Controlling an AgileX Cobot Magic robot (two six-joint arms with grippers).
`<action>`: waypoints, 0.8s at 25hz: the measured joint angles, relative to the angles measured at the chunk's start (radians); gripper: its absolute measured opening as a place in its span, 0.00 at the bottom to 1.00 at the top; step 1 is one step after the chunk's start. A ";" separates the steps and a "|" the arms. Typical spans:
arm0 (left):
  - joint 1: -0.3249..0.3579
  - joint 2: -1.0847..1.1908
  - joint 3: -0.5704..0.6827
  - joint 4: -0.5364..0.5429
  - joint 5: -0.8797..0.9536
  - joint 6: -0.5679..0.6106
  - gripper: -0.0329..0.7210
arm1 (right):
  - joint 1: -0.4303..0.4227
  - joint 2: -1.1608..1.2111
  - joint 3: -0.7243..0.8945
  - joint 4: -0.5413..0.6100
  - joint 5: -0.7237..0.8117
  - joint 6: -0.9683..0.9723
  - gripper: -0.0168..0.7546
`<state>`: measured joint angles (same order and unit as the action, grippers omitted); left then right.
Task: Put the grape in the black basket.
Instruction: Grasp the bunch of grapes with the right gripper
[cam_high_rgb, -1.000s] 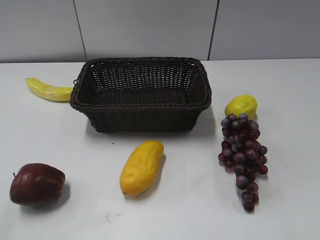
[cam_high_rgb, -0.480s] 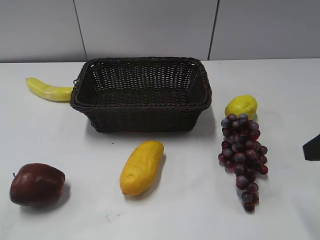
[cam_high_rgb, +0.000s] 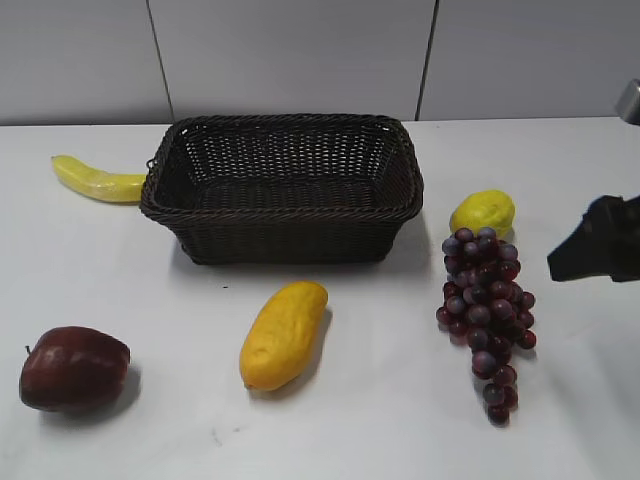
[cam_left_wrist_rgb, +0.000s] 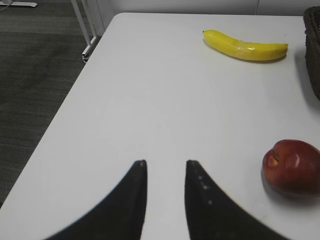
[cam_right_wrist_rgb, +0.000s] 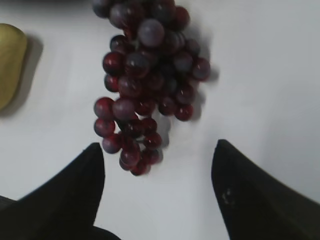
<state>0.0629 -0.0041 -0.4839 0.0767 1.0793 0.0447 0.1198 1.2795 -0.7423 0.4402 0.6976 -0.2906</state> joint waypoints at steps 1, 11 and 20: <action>0.000 0.000 0.000 0.000 0.000 0.000 0.36 | 0.028 0.023 -0.018 -0.010 -0.011 0.019 0.68; 0.000 0.000 0.000 0.000 0.000 0.000 0.36 | 0.222 0.291 -0.191 -0.246 -0.021 0.313 0.68; 0.000 0.000 0.000 0.000 0.000 0.000 0.36 | 0.232 0.481 -0.214 -0.311 -0.025 0.391 0.68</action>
<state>0.0629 -0.0041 -0.4839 0.0767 1.0793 0.0447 0.3519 1.7604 -0.9566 0.1293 0.6727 0.1008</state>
